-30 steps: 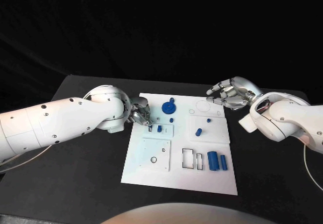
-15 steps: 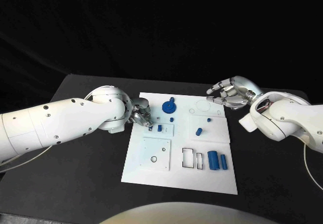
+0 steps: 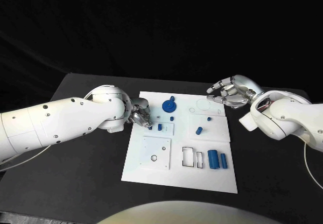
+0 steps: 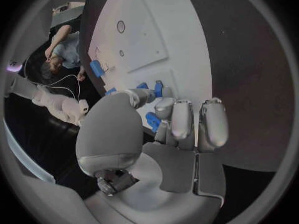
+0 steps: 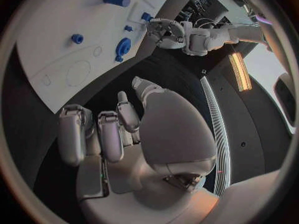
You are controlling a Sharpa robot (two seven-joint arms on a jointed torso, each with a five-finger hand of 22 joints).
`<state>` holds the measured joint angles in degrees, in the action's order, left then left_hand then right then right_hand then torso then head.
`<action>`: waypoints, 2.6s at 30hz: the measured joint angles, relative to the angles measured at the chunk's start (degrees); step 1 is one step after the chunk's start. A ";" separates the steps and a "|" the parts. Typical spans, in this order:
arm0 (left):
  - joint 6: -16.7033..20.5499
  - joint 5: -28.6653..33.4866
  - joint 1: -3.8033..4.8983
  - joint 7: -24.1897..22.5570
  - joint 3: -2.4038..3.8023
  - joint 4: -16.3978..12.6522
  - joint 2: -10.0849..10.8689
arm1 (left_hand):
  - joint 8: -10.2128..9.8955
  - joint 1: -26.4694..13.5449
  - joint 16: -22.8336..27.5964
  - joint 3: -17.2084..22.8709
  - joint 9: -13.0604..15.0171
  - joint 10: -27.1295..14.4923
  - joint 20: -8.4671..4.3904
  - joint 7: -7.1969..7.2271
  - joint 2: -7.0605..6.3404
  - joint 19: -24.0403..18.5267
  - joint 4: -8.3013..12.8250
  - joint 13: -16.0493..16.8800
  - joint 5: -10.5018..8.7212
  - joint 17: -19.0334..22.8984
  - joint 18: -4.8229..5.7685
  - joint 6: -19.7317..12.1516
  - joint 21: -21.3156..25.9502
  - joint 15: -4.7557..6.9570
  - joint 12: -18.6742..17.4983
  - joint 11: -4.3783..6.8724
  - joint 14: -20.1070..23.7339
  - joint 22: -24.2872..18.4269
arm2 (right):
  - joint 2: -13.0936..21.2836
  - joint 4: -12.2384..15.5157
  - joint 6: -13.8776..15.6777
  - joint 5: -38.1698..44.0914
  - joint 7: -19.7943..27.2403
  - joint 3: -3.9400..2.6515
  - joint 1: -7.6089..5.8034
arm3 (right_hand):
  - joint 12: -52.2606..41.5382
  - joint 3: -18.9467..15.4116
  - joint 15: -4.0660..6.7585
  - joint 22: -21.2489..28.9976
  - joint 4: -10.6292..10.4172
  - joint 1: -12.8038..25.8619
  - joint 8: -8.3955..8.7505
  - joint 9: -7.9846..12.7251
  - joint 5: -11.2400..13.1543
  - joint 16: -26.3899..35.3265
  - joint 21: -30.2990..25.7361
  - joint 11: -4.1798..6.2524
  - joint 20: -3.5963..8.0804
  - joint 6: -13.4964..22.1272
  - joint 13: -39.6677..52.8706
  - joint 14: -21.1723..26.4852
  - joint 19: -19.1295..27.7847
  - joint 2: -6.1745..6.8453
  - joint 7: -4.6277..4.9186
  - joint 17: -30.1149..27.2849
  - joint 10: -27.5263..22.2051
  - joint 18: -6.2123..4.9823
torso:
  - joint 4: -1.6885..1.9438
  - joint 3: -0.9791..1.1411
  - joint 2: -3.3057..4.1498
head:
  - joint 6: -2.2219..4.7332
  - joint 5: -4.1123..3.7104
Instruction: Assemble the parts on the task board
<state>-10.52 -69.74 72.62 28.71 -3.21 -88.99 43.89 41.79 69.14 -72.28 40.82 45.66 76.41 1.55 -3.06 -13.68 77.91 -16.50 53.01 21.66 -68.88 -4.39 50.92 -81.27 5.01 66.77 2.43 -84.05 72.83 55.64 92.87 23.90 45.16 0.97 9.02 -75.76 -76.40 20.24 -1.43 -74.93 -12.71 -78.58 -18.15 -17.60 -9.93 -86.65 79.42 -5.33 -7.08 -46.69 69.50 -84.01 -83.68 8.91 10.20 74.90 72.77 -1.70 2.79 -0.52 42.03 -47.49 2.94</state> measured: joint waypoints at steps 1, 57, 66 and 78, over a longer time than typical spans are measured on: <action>-0.10 -0.02 -0.02 0.00 0.00 -0.02 0.01 | 0.00 0.00 0.00 0.00 0.00 0.00 0.00 0.00 0.00 0.00 0.00 0.00 0.00 0.00 0.00 0.00 0.00 0.00 0.00 0.00 0.00 0.00 | -0.01 0.00 -0.01 0.00 0.00 0.00 0.00 | 0.00 0.00 0.00 0.00 0.00 0.00 0.00 0.00 -0.04 0.00 -0.05 0.00 0.00 0.00 0.00 0.00 0.00 0.00 0.00 0.00 0.00 0.00 | 0.00 0.00 -0.01 | -0.01 0.02; -1.51 0.27 -0.14 0.11 0.03 1.07 -0.66 | 0.82 -7.99 0.00 2.05 6.81 0.54 -0.21 2.02 -0.30 0.21 2.08 0.82 -0.16 -0.09 0.00 1.86 0.01 0.41 0.84 0.52 0.01 0.20 | 0.14 0.10 -0.09 0.04 0.01 0.00 0.01 | 0.22 0.17 0.00 -0.02 -0.17 0.24 0.00 0.00 -0.04 0.00 -0.04 0.00 0.00 0.00 -0.10 0.00 0.00 -0.24 0.00 0.04 0.00 0.00 | -0.08 0.03 0.02 | -0.48 -0.05; -1.72 0.29 -0.21 0.23 -0.02 1.12 -0.65 | 0.89 -9.21 0.00 -0.41 6.75 0.53 -0.21 2.68 -0.01 0.21 0.71 0.90 -0.17 -0.13 0.00 2.68 0.01 0.40 1.08 0.52 0.01 0.19 | 0.17 0.11 -0.09 0.04 0.00 0.00 0.00 | 0.22 0.17 0.00 -0.01 -0.17 0.24 0.00 0.00 -0.04 0.00 -0.04 0.00 0.00 0.00 -0.10 0.00 0.00 -0.24 0.00 0.04 0.00 0.00 | -0.05 0.02 0.00 | -0.46 -0.10; -1.80 0.40 -0.26 0.25 -0.05 1.16 -0.66 | 0.46 -12.00 0.00 -4.73 6.57 0.53 -0.21 2.41 0.97 0.21 -0.22 0.92 -0.16 -0.12 0.01 3.07 0.01 0.40 1.08 0.52 0.01 0.25 | 0.22 0.13 -0.08 0.04 0.00 0.00 0.00 | 0.22 0.16 0.00 0.00 -0.17 0.24 0.00 0.00 -0.04 0.00 -0.28 0.00 0.00 0.00 -0.12 0.00 0.00 -0.24 0.00 0.03 0.00 0.00 | -0.05 0.02 0.01 | -0.46 -0.10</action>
<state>-12.32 -69.34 72.37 28.96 -3.26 -87.83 43.23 42.25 57.14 -72.28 36.08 52.23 76.94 1.34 -0.65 -12.71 78.11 -16.72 53.93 21.50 -69.00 -4.39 54.00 -81.26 5.41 67.85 2.95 -84.04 73.07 55.87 93.00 23.81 45.20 0.97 9.02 -75.76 -76.18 20.41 -1.43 -74.92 -12.87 -78.34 -18.15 -17.60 -9.97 -86.65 79.15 -5.33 -7.08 -46.69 69.38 -84.01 -83.68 8.67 10.20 74.94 72.77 -1.70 2.74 -0.50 42.04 -47.95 2.83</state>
